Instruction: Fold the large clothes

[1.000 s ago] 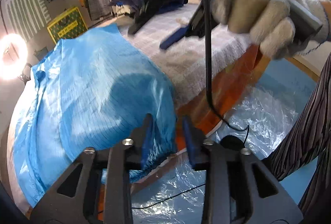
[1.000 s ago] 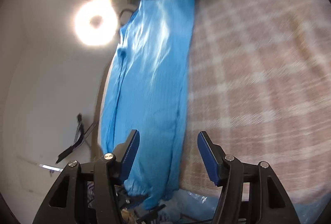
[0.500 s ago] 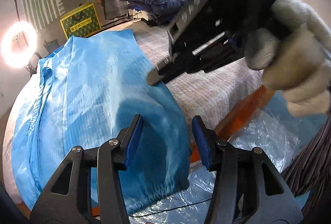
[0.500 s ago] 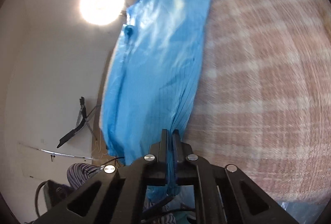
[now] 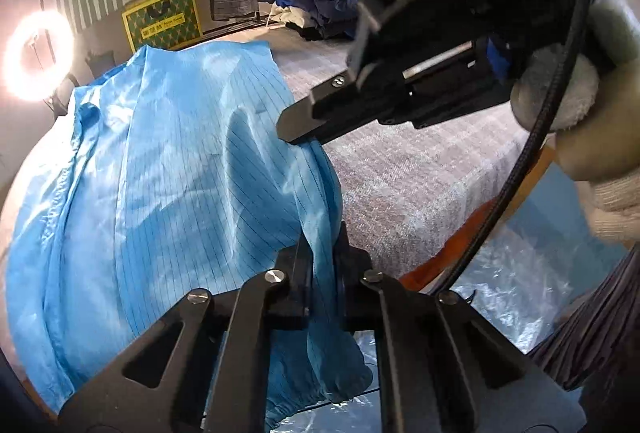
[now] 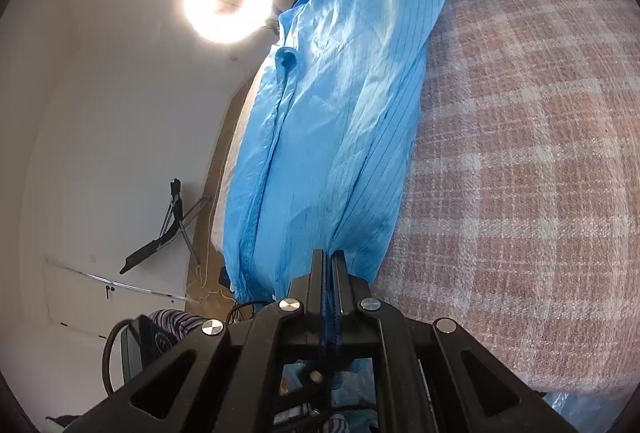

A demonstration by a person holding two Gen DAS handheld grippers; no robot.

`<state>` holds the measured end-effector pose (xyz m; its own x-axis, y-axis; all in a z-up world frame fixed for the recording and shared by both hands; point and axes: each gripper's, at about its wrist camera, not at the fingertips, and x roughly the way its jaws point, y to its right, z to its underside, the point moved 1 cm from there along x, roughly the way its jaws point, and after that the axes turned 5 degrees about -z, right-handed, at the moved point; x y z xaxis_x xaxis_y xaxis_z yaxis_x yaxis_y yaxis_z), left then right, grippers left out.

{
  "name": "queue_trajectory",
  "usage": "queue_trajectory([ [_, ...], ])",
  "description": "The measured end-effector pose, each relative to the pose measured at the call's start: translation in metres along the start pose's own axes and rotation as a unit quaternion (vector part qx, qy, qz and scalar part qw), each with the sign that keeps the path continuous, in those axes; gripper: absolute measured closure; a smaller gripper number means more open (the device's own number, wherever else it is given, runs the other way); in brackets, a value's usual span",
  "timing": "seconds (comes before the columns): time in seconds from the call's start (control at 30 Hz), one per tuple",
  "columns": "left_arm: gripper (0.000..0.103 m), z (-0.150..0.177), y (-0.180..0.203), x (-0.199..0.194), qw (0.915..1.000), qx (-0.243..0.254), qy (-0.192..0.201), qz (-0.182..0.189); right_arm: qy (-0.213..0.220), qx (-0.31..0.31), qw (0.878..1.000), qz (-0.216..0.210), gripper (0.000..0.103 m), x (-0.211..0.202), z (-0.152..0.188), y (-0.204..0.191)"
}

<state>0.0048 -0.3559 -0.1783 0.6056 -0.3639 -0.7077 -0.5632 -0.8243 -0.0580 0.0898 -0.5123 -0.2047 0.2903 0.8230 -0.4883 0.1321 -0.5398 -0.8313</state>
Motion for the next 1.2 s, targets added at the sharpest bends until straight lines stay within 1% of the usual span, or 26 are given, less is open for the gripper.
queue_trajectory([
  [0.13, 0.100, -0.003, -0.012, -0.007, 0.9989, -0.035, 0.003, 0.031, 0.008, 0.003, 1.000, -0.018, 0.098, -0.006, -0.004, 0.001],
  [0.17, 0.100, -0.003, -0.016, -0.009, 0.9982, -0.045, 0.002, 0.040, 0.010, 0.002, 1.000, -0.019, 0.094, -0.010, -0.004, 0.001],
  [0.2, 0.100, -0.004, -0.018, -0.011, 0.9975, -0.053, 0.002, 0.045, 0.015, -0.002, 1.000, -0.016, 0.080, -0.013, -0.006, 0.000],
  [0.23, 0.100, -0.004, -0.021, -0.013, 0.9969, -0.060, 0.001, 0.051, 0.024, -0.008, 1.000, -0.009, 0.071, -0.017, -0.009, 0.000],
  [0.27, 0.100, -0.005, -0.023, -0.014, 0.9962, -0.067, 0.000, 0.056, 0.030, -0.011, 0.999, -0.003, 0.058, -0.020, -0.011, 0.001],
  [0.3, 0.100, -0.005, -0.025, -0.016, 0.9953, -0.074, 0.000, 0.062, 0.040, -0.008, 0.999, 0.002, 0.056, -0.024, -0.015, 0.004],
  [0.37, 0.101, -0.006, -0.030, -0.022, 0.9935, -0.088, 0.001, 0.072, 0.061, 0.018, 0.998, -0.011, 0.056, -0.031, -0.027, 0.014],
  [0.43, 0.101, -0.009, -0.037, -0.027, 0.9917, -0.100, 0.003, 0.080, 0.084, 0.042, 0.995, -0.017, 0.050, -0.037, -0.038, 0.022],
  [0.47, 0.101, -0.010, -0.040, -0.028, 0.9910, -0.105, 0.004, 0.083, 0.097, 0.056, 0.993, -0.021, 0.046, -0.038, -0.046, 0.027],
  [0.53, 0.101, -0.011, -0.046, -0.032, 0.9887, -0.119, 0.004, 0.091, 0.118, 0.075, 0.990, -0.027, 0.044, -0.037, -0.063, 0.034],
  [0.57, 0.101, -0.011, -0.047, -0.033, 0.9878, -0.123, 0.003, 0.095, 0.129, 0.082, 0.988, -0.027, 0.042, -0.033, -0.076, 0.037],
  [0.6, 0.101, -0.012, -0.048, -0.034, 0.9869, -0.127, 0.003, 0.099, 0.135, 0.084, 0.987, -0.023, 0.039, -0.029, -0.085, 0.038],
  [0.63, 0.101, -0.012, -0.049, -0.036, 0.9865, -0.128, 0.003, 0.102, 0.142, 0.087, 0.986, -0.018, 0.039, -0.024, -0.094, 0.040],
  [0.73, 0.101, -0.012, -0.052, -0.038, 0.9849, -0.133, 0.003, 0.110, 0.159, 0.107, 0.982, -0.007, 0.039, -0.006, -0.122, 0.048],
  [0.83, 0.101, -0.010, -0.057, -0.037, 0.9827, -0.143, -0.001, 0.117, 0.166, 0.123, 0.978, 0.023, 0.040, 0.022, -0.148, 0.060],
  [0.93, 0.101, -0.008, -0.061, -0.035, 0.9795, -0.155, -0.007, 0.128, 0.164, 0.140, 0.975, 0.047, 0.049, 0.035, -0.167, 0.074],
  [0.97, 0.101, -0.008, -0.062, -0.034, 0.9782, -0.159, -0.008, 0.133, 0.169, 0.148, 0.973, 0.046, 0.055, 0.039, -0.173, 0.080],
  [1.0, 0.101, -0.007, -0.064, -0.034, 0.9770, -0.163, -0.008, 0.137, 0.175, 0.157, 0.971, 0.040, 0.065, 0.042, -0.178, 0.085],
  [1.03, 0.101, -0.007, -0.065, -0.034, 0.9764, -0.166, -0.008, 0.139, 0.181, 0.165, 0.969, 0.029, 0.069, 0.045, -0.183, 0.089],
  [1.07, 0.101, -0.007, -0.066, -0.034, 0.9754, -0.169, -0.009, 0.141, 0.184, 0.169, 0.968, 0.026, 0.080, 0.047, -0.186, 0.091],
  [1.1, 0.101, -0.006, -0.071, -0.033, 0.9734, -0.176, -0.010, 0.146, 0.188, 0.168, 0.967, 0.033, 0.091, 0.049, -0.189, 0.091],
  [1.13, 0.101, -0.006, -0.073, -0.033, 0.9717, -0.183, -0.011, 0.149, 0.190, 0.163, 0.967, 0.050, 0.094, 0.052, -0.192, 0.088],
  [1.17, 0.101, -0.005, -0.076, -0.032, 0.9696, -0.191, -0.013, 0.153, 0.192, 0.147, 0.967, 0.078, 0.097, 0.055, -0.199, 0.080],
  [1.2, 0.101, -0.003, -0.082, -0.031, 0.9654, -0.205, -0.015, 0.160, 0.192, 0.128, 0.968, 0.100, 0.099, 0.057, -0.204, 0.071],
])
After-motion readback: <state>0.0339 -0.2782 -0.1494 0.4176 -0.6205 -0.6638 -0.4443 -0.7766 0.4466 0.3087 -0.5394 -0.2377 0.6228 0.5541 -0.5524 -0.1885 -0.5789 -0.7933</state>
